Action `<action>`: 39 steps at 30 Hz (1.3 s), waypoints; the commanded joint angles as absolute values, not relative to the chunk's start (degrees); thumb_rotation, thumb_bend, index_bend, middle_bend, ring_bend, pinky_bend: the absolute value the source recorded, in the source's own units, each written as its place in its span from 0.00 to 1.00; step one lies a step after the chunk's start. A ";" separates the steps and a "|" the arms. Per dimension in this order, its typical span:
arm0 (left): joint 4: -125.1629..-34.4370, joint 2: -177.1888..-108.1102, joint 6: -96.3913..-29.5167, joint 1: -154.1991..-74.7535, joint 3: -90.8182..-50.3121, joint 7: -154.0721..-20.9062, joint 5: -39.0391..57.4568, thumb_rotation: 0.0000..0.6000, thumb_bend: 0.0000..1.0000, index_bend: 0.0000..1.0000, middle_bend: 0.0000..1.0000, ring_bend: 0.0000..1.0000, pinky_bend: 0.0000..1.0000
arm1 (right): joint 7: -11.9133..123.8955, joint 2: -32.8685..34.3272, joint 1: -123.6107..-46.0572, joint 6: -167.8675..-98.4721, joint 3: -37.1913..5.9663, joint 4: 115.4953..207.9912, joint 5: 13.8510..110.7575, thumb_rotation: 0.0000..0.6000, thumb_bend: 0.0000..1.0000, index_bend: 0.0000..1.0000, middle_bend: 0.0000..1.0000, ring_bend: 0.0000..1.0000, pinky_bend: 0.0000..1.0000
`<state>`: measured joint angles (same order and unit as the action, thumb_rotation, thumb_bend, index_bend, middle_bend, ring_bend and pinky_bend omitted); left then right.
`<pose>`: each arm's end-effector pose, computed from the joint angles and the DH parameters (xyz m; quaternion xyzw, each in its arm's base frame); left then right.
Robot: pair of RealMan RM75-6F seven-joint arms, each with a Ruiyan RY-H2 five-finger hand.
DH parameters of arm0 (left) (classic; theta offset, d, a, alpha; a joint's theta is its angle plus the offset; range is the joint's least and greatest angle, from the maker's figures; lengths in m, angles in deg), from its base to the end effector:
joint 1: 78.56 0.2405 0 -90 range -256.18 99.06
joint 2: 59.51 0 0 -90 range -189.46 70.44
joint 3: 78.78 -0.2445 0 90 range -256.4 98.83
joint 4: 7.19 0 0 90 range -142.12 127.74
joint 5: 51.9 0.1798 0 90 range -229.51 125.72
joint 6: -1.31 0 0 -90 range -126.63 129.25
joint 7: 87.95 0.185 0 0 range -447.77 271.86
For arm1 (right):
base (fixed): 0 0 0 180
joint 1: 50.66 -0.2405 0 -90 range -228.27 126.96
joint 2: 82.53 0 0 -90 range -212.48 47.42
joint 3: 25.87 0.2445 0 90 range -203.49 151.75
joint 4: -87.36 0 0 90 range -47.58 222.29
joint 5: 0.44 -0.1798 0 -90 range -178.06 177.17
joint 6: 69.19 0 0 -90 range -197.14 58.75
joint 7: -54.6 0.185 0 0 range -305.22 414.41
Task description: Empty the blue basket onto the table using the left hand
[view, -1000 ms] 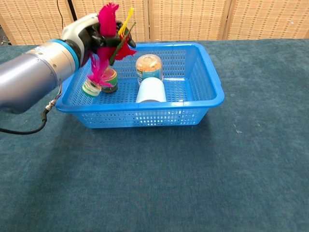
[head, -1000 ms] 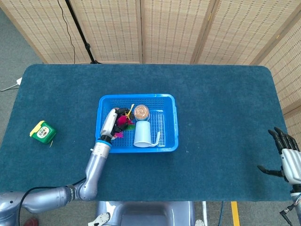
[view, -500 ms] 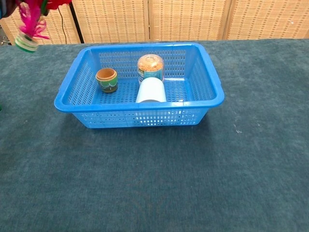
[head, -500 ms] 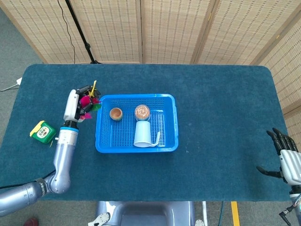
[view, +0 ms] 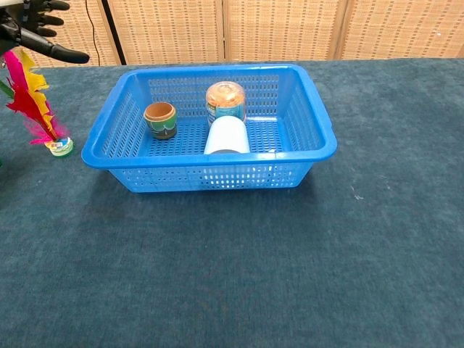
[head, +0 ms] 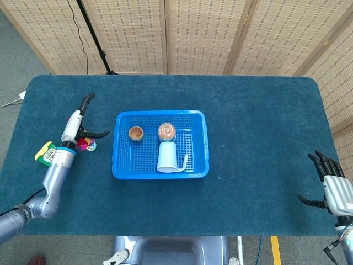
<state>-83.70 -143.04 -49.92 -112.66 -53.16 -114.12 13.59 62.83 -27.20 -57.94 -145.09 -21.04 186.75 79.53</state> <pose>-0.1909 0.4150 0.0937 -0.4592 -0.5914 -0.5593 0.3558 -0.2892 -0.2337 0.2025 0.5677 -0.4673 0.3844 0.5583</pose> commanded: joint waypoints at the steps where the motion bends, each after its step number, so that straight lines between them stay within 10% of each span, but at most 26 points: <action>1: -84.63 -140.70 -54.83 -112.41 -56.60 -109.08 19.83 1.00 0.00 0.00 0.00 0.00 0.00 | 62.65 -27.19 -57.98 -145.12 -21.03 186.97 79.51 1.00 0.00 0.00 0.00 0.00 0.00; 14: -94.78 -136.25 -49.62 -117.94 -63.67 -90.64 26.74 1.00 0.00 0.00 0.00 0.00 0.00 | 63.85 -27.57 -57.83 -145.38 -20.89 186.69 79.32 1.00 0.00 0.00 0.00 0.00 0.00; 39: -87.94 -151.89 -44.58 -137.33 -59.92 -58.30 -5.47 1.00 0.07 0.00 0.00 0.00 0.06 | 66.43 -27.81 -58.55 -143.23 -19.42 184.72 75.51 1.00 0.00 0.00 0.00 0.00 0.00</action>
